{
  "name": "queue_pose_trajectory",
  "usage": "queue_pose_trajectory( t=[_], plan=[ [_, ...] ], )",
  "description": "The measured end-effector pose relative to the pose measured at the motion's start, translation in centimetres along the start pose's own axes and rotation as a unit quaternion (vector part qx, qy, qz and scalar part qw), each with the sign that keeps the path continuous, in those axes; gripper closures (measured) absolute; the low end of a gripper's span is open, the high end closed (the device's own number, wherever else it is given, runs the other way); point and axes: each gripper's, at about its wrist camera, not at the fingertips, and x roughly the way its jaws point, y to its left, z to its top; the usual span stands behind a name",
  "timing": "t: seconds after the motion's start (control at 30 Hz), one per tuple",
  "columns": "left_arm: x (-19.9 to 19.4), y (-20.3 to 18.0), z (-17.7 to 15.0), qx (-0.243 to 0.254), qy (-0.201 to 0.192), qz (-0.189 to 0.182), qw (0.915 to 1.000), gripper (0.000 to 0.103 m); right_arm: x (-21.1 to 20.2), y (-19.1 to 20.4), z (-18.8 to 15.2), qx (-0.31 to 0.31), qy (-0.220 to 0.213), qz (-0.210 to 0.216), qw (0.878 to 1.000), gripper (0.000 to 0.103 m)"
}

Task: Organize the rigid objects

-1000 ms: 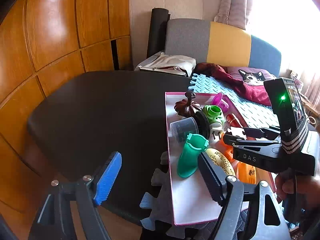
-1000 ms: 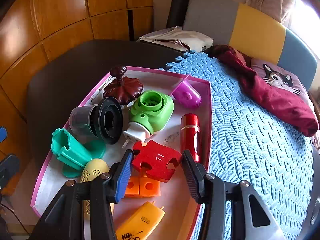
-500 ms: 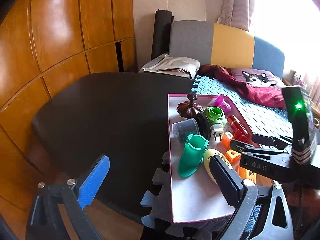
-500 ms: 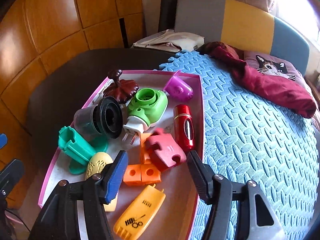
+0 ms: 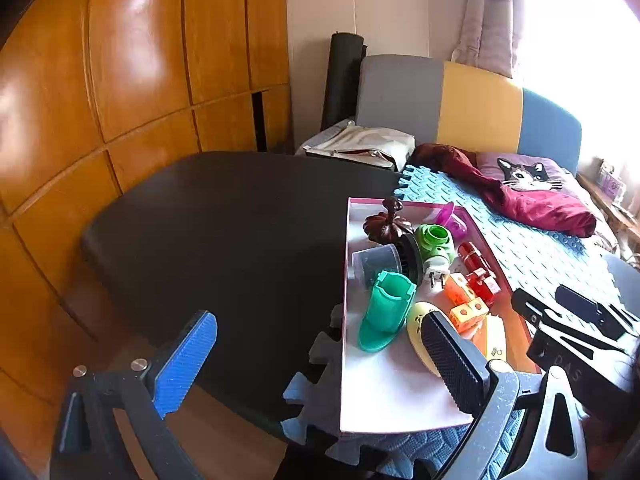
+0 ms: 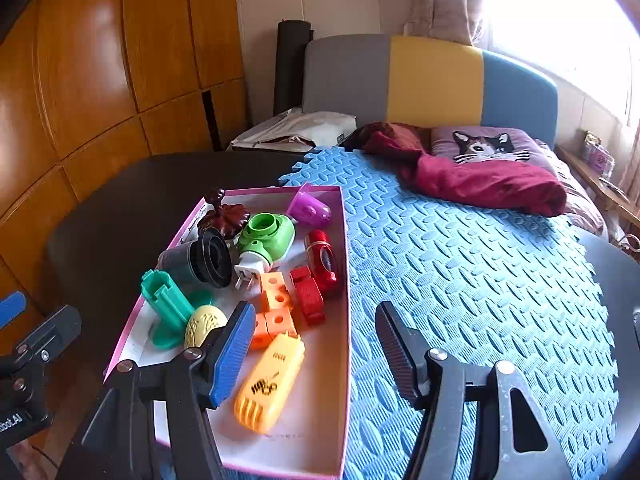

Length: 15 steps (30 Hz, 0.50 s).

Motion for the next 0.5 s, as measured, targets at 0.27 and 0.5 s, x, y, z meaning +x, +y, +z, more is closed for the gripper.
queue_pose_trajectory(
  t=[0.27, 0.5],
  plan=[
    [-1.2, -0.3, -0.3, 0.000, -0.012, -0.007, 0.9999, 0.000, -1.1, 0.8, -1.1, -0.012, -0.005, -0.004, 1.000, 0.040],
    [-1.6, -0.4, -0.4, -0.007, -0.022, -0.009, 0.9997, 0.003, -1.3, 1.4, -1.4, -0.021, -0.010, -0.006, 1.000, 0.040]
  ],
)
